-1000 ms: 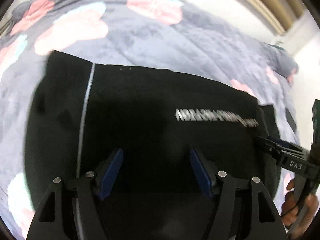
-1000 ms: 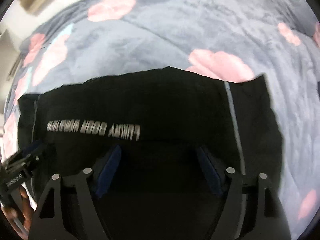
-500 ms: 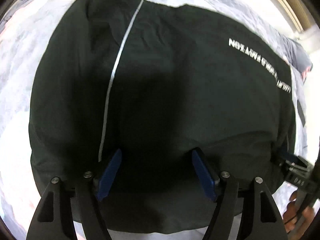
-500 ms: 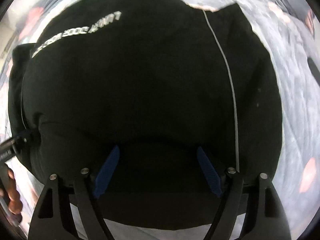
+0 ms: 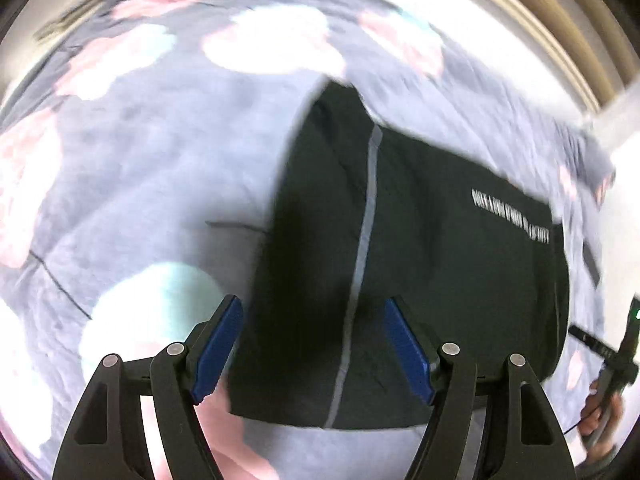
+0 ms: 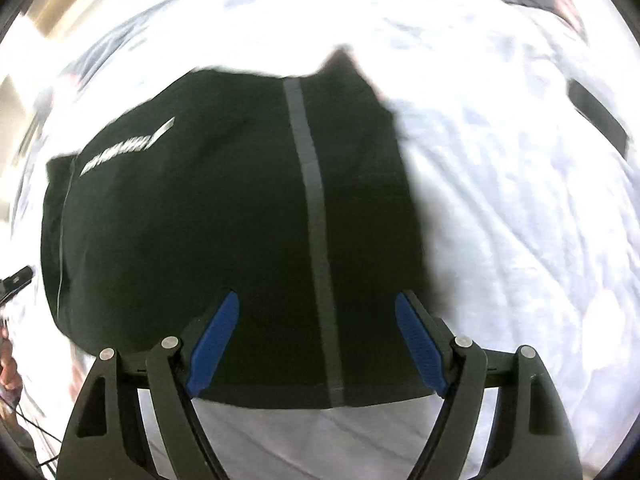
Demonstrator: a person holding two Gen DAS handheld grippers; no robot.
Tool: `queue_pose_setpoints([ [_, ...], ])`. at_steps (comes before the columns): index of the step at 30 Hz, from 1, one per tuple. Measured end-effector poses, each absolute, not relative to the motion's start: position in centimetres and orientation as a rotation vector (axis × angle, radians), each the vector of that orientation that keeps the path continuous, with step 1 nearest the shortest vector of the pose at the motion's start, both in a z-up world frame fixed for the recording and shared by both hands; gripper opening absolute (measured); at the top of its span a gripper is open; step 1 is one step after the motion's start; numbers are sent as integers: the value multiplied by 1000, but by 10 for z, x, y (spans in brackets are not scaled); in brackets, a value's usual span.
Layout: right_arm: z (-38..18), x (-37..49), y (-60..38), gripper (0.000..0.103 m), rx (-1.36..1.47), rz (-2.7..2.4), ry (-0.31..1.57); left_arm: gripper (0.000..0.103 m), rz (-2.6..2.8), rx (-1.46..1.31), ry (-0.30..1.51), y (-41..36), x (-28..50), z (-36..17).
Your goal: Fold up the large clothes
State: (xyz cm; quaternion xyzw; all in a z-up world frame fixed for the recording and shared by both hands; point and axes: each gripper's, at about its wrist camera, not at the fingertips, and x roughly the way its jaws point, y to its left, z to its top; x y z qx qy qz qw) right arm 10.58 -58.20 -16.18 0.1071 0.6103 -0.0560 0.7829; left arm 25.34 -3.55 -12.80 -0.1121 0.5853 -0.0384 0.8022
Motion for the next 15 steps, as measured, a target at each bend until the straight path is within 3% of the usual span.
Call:
queue_pose_setpoints([
  [7, -167, 129, -639, 83, 334, -176, 1280, 76, -150, -378, 1287, -19, 274, -150],
  [15, -220, 176, -641, 83, 546, -25, 1344, 76, -213, -574, 1323, -19, 311, -201],
])
